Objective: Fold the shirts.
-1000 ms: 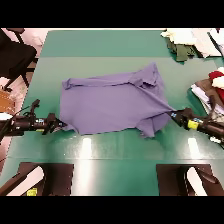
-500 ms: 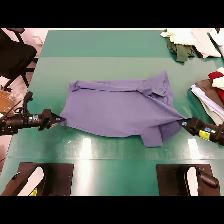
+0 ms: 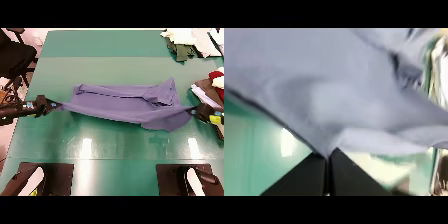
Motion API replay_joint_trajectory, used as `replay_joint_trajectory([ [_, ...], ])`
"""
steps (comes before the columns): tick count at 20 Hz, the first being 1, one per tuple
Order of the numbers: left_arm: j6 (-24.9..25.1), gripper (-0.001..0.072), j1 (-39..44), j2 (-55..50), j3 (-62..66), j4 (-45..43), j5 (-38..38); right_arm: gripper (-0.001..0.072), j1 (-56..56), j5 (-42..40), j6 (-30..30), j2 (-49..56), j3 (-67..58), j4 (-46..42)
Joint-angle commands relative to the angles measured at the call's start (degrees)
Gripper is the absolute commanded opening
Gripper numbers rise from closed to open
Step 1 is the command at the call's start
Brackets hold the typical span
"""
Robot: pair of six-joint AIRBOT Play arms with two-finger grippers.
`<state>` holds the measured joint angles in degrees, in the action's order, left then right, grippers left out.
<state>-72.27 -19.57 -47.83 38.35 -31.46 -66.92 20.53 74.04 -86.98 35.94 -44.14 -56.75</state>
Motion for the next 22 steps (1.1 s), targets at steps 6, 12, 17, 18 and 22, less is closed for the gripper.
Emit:
replay_joint_trajectory([
  [6, -2.21, 0.0018, 16.65, -13.88, 5.42, 3.58, 34.23, 0.0019, -11.50, -21.70, -0.33, 29.14, -10.97, 1.73],
  [12, -2.23, 0.0020, 17.57, -30.42, 14.47, 0.68, 42.18, 0.0019, -10.54, -21.11, 0.31, 48.48, -21.92, 1.38],
  [17, -1.29, 0.0248, 17.57, -34.01, 14.75, -7.43, 36.11, 0.0410, -9.77, -17.88, 1.62, 54.75, -25.79, 1.57],
  [18, -1.88, 0.0383, 17.22, -33.99, 14.75, -9.73, 34.56, 0.0410, -8.57, -17.55, 2.38, 53.96, -26.14, 1.53],
  [22, -7.48, 0.0382, 10.23, -33.73, 14.73, -15.02, 27.93, 0.0466, -0.24, -13.33, 5.40, 48.39, -26.12, 1.22],
])
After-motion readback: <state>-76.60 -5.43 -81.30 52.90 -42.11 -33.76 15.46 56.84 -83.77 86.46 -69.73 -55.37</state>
